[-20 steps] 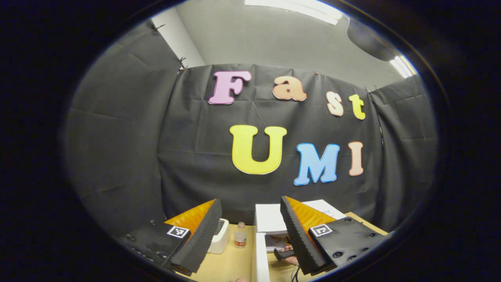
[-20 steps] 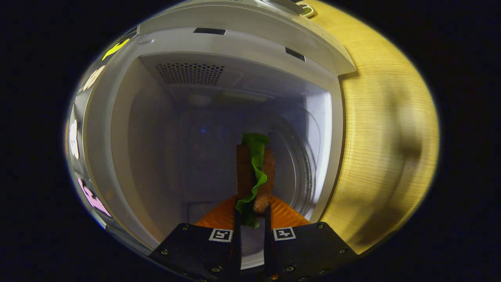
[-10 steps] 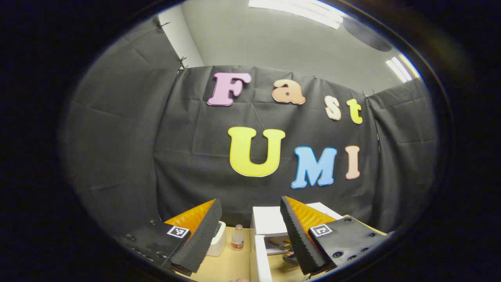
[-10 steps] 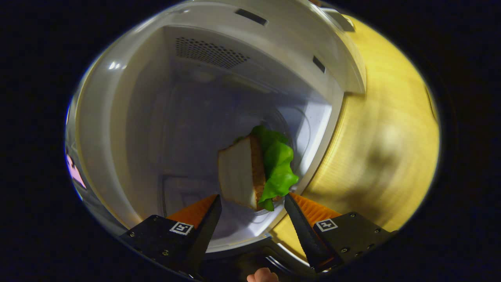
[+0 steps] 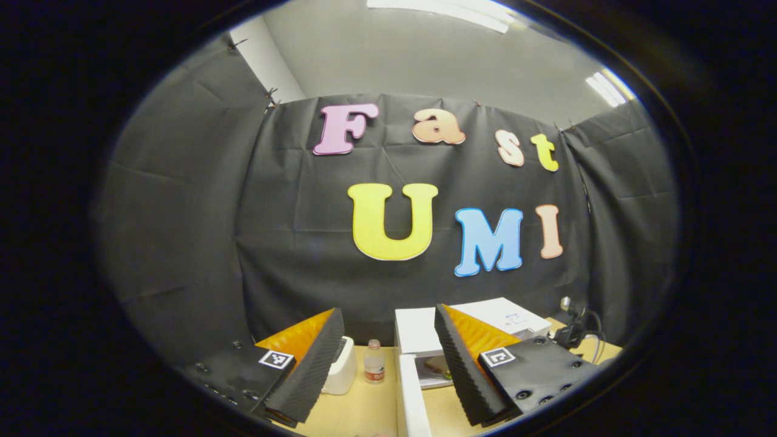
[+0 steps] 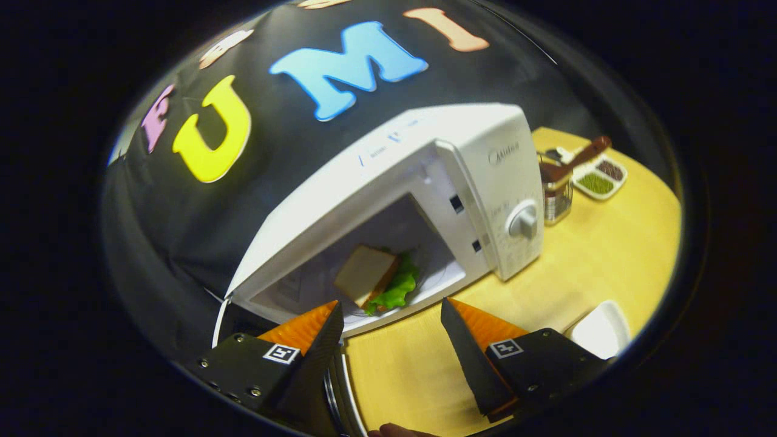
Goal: Open the microwave oven with the left hand, put the food in, and close the microwave oven.
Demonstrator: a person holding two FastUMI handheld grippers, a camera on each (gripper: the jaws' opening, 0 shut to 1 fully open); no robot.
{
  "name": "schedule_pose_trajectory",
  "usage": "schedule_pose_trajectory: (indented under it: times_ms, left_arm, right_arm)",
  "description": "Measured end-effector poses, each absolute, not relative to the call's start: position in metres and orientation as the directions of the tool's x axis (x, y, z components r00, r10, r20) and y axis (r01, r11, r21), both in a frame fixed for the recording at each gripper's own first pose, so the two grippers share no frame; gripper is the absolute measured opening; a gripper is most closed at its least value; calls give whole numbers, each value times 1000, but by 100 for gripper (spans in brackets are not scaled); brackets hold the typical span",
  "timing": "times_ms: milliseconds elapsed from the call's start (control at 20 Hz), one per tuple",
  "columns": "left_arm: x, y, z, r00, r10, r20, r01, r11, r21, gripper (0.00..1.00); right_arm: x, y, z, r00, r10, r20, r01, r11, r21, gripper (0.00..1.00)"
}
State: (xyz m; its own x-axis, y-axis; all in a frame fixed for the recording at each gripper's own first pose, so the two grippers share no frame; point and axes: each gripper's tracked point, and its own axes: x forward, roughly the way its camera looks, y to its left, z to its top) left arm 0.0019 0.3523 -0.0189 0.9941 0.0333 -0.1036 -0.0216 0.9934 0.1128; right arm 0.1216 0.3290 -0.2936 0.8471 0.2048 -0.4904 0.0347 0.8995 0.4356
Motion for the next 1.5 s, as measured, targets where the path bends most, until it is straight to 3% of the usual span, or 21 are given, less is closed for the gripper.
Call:
schedule_pose_trajectory:
  times_ms: [150,350,600,850,1000,1100,1500]
  left_arm:
    - [-1,340,-26,994,14,-110,-3,995,96,96]
    - [-6,332,-33,994,13,-109,-3,996,91,96]
    - [-14,320,-32,994,11,-113,-1,996,90,94]
    - [-21,290,-39,990,-54,-134,68,993,100,94]
    - [-32,294,-54,981,-62,-182,81,992,101,10]
    - [-45,295,-59,979,-81,-189,93,994,55,7]
    - [-127,401,-123,938,116,-326,-103,993,57,7]
  right_arm:
    - [100,303,-214,917,190,-350,-85,952,295,98]
    - [64,271,-105,976,169,-139,-152,980,126,97]
    - [30,257,-43,983,179,-40,-175,981,80,97]
    - [12,245,-31,989,151,-11,-150,987,50,97]
    - [13,238,-32,989,148,-27,-146,987,74,97]
    - [15,235,-31,990,142,-27,-140,988,70,97]
    - [18,247,-41,984,169,-58,-163,983,90,97]
